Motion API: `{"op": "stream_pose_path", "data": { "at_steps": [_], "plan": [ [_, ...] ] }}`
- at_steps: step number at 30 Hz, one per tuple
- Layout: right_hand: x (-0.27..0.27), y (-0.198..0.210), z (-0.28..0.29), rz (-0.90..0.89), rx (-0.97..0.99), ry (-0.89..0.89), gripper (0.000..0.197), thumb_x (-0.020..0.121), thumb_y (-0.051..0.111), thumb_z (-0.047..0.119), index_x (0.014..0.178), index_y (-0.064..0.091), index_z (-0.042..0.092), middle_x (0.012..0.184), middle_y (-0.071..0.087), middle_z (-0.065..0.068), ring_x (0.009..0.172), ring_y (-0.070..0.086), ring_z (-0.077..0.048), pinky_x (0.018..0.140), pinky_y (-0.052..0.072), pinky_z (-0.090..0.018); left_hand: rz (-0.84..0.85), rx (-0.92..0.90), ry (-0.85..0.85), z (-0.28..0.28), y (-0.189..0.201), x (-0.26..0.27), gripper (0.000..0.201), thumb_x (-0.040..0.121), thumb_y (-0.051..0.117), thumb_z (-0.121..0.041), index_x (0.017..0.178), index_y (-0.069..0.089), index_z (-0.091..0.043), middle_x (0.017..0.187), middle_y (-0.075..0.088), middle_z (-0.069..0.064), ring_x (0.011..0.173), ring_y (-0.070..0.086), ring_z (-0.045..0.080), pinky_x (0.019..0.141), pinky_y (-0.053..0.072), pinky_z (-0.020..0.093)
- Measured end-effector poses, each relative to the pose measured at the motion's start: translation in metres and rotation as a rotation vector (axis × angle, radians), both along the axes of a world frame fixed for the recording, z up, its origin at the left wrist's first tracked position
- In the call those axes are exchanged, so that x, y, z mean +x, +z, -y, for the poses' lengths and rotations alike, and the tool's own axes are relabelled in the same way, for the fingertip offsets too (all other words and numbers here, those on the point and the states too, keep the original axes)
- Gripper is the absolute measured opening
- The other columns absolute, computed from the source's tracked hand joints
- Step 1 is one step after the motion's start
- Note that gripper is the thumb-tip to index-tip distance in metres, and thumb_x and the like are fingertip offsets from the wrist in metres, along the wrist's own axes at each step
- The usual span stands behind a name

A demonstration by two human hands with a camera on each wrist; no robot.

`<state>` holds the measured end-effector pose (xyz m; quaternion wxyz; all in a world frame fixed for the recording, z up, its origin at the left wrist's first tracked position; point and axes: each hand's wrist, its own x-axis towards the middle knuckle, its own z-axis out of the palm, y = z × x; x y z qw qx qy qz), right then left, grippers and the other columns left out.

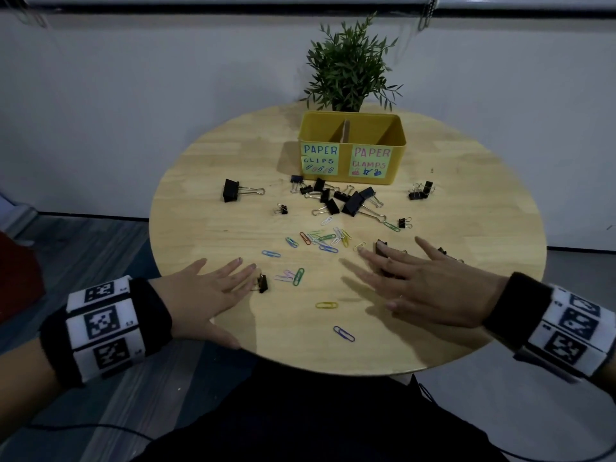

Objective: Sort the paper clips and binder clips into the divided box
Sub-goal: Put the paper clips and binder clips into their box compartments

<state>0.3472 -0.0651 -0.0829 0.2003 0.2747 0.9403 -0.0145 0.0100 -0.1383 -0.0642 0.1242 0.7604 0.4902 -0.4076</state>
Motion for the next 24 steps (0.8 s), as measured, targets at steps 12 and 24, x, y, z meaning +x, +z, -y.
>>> {"op": "stream_pose_path", "data": {
  "at_steps": [12, 24],
  "plan": [
    [-0.041, -0.021, -0.006, 0.051, 0.203, 0.168, 0.065, 0.097, 0.004, 0.049, 0.143, 0.042, 0.02, 0.15, 0.042, -0.001, 0.138, 0.04, -0.025, 0.105, 0.011, -0.074, 0.089, 0.08, -0.069, -0.005, -0.008, 0.043, 0.122, 0.055, -0.005, -0.085, 0.148, -0.018, -0.006, 0.158, -0.022, 0.007, 0.144, -0.025, 0.02, 0.117, -0.016, 0.048],
    [0.012, -0.016, -0.009, 0.027, 0.082, -0.175, 0.085, 0.078, -0.013, 0.068, 0.151, -0.009, 0.025, 0.159, -0.012, 0.009, 0.149, -0.009, -0.016, 0.113, -0.017, -0.056, 0.278, 0.137, 0.167, -0.046, -0.029, 0.075, 0.113, 0.073, 0.017, -0.084, 0.146, -0.026, -0.008, 0.154, -0.032, 0.009, 0.146, -0.022, 0.025, 0.12, -0.007, 0.042]
  ]
}}
